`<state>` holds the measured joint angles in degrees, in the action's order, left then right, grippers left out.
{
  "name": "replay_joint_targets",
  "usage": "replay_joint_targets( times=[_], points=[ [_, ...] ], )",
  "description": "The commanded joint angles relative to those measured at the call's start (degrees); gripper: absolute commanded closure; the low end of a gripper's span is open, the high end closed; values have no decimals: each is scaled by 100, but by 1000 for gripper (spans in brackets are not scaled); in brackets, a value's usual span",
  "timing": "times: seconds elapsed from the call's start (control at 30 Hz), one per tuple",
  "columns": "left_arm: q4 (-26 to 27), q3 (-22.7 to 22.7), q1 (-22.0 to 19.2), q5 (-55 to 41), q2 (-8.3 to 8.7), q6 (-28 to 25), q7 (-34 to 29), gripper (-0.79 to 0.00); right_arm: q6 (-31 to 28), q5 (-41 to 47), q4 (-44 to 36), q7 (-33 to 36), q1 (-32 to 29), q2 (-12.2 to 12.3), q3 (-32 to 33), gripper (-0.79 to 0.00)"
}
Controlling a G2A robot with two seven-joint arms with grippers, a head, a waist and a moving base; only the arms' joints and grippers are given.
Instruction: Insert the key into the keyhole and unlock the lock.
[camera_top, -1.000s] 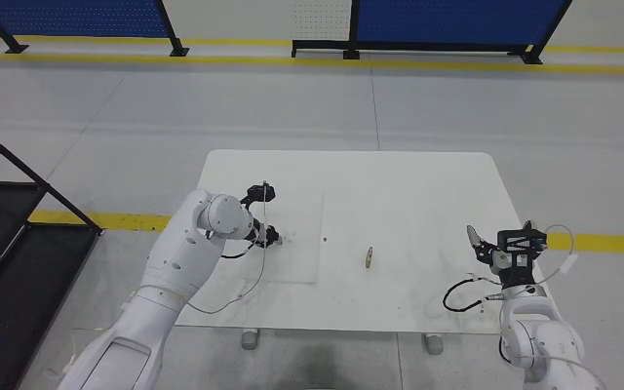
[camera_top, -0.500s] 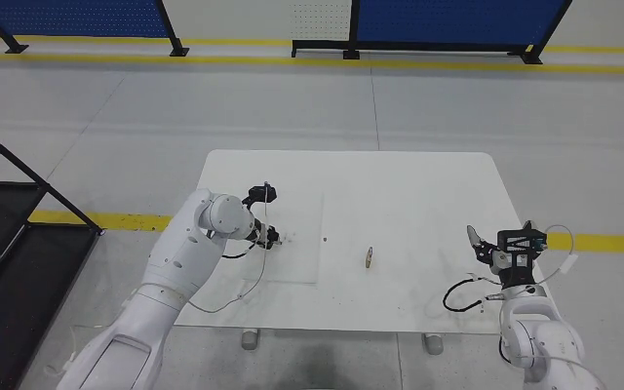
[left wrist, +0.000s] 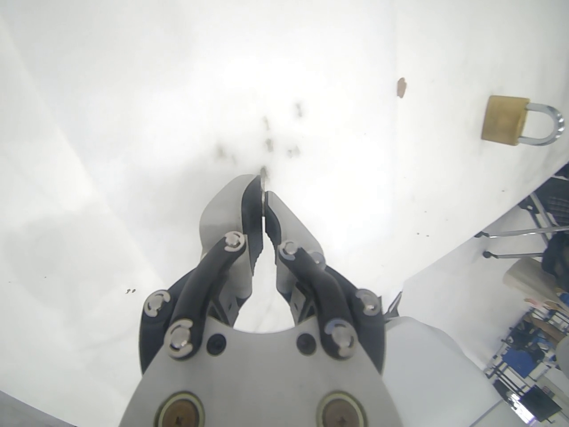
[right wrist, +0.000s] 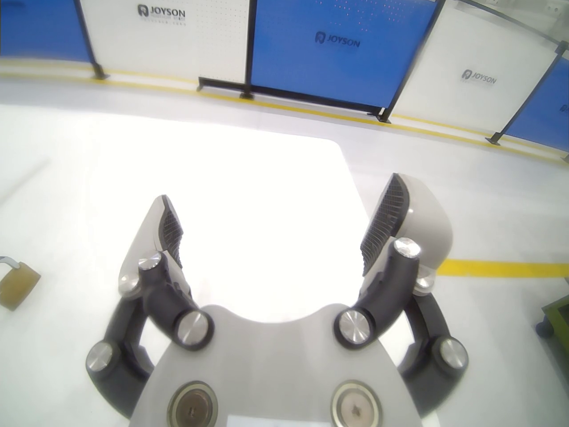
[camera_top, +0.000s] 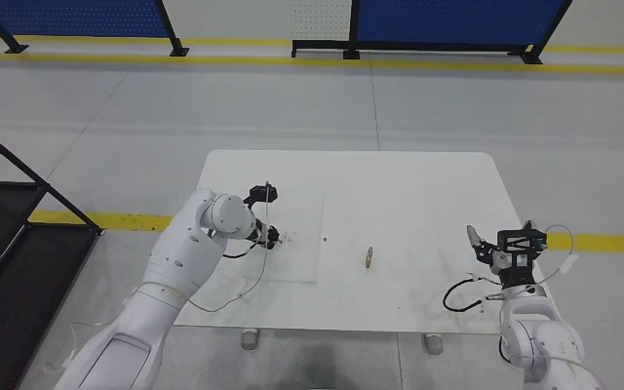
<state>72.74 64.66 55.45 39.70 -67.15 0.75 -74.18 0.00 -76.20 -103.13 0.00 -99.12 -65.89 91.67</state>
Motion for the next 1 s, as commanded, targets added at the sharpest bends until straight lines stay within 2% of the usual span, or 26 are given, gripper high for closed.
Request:
replay_joint_targets(
  times=[0.0, 0.17, 0.33, 0.6, 0.8, 0.97],
  points=[
    [152, 21, 27, 85, 21, 25, 2, 0, 0, 0, 0, 0, 0, 0, 0, -785],
    [697, 143, 192, 161, 83, 106, -63, 0, 0, 0, 0, 0, 0, 0, 0, -785],
    [1128, 558, 446, -417, 154, 197, -157, 0, 0, 0, 0, 0, 0, 0, 0, -785],
    [1623, 1798, 1181, -2377, 322, 116, -558, 0, 0, 0, 0, 0, 0, 0, 0, -785],
    [1563, 2862, 1875, -3876, 451, 104, -847, 0, 0, 0, 0, 0, 0, 0, 0, -785],
    [1415, 3434, 2234, -4736, 533, 153, -1123, 0, 0, 0, 0, 0, 0, 0, 0, -785]
  ],
)
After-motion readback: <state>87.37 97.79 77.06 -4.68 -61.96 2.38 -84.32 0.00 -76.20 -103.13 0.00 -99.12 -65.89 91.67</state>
